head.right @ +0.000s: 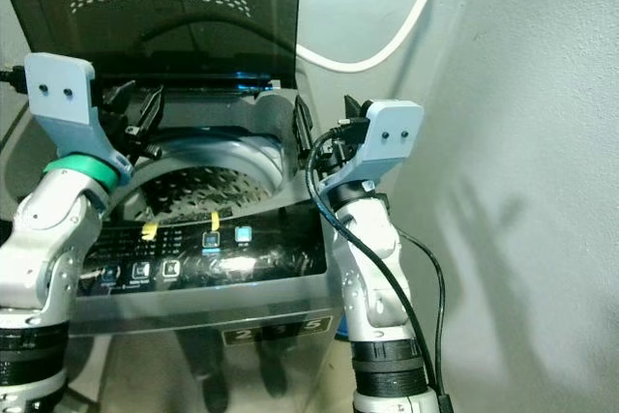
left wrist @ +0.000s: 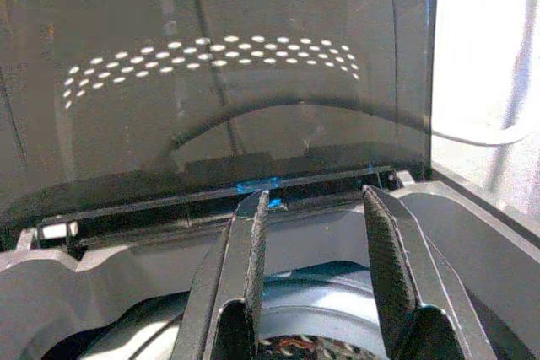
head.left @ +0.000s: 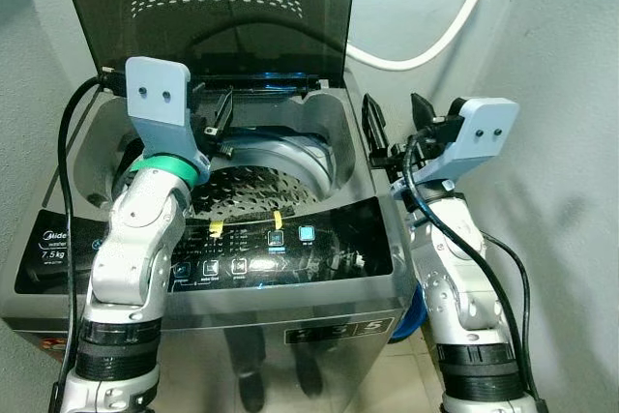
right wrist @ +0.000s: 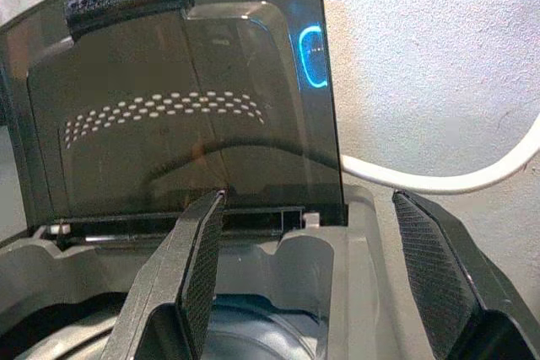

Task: Clothes washing

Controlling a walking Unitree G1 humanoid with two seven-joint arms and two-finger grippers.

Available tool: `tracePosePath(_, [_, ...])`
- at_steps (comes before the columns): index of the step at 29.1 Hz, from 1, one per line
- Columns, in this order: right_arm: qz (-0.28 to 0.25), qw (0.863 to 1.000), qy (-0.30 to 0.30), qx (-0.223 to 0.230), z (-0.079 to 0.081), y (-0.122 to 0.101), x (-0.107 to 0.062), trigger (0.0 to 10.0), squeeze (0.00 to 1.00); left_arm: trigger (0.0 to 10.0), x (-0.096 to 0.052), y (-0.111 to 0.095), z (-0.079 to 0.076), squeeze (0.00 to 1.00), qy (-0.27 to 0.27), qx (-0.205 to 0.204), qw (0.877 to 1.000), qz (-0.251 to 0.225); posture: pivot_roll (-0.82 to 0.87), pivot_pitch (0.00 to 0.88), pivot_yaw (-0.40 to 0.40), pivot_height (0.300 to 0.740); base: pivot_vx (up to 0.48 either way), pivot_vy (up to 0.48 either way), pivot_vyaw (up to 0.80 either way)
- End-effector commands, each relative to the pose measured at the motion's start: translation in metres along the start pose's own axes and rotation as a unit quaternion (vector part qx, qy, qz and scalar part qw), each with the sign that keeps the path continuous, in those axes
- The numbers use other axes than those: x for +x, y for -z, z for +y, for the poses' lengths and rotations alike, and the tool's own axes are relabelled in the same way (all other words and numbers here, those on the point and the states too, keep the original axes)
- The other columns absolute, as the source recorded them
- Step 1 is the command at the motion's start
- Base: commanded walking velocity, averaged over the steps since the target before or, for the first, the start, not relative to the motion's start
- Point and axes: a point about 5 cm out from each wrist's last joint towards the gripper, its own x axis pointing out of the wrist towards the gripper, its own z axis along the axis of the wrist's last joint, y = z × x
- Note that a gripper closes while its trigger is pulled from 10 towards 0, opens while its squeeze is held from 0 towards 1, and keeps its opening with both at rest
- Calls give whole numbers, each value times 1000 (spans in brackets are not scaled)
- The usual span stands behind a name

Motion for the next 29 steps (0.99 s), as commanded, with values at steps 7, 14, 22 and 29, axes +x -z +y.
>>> tracePosePath(7, [5, 1000, -8, -10, 4, 3, 2, 10000, 0, 10000, -1, 8, -3, 0, -1, -4, 1000, 8, 134, 0, 28, 740, -442, 0, 0])
tracePosePath(14, [11, 999, -12, -28, 4, 6, 0, 10000, 0, 10000, 0, 10, -5, 0, 1, -5, 1000, 10, 129, 0, 29, 740, -480, 0, 0])
tracePosePath(22, [15, 999, -21, -40, 5, 8, 0, 10000, 0, 10000, 0, 12, -5, 0, -3, -4, 1000, 10, 128, 0, 27, 740, -405, 0, 0])
tracePosePath(29, [29, 996, -50, -65, 9, 13, -2, 10000, 0, 10000, -1, 15, -11, 0, 6, 5, 1000, 14, 127, 0, 23, 740, 0, 0, 675])
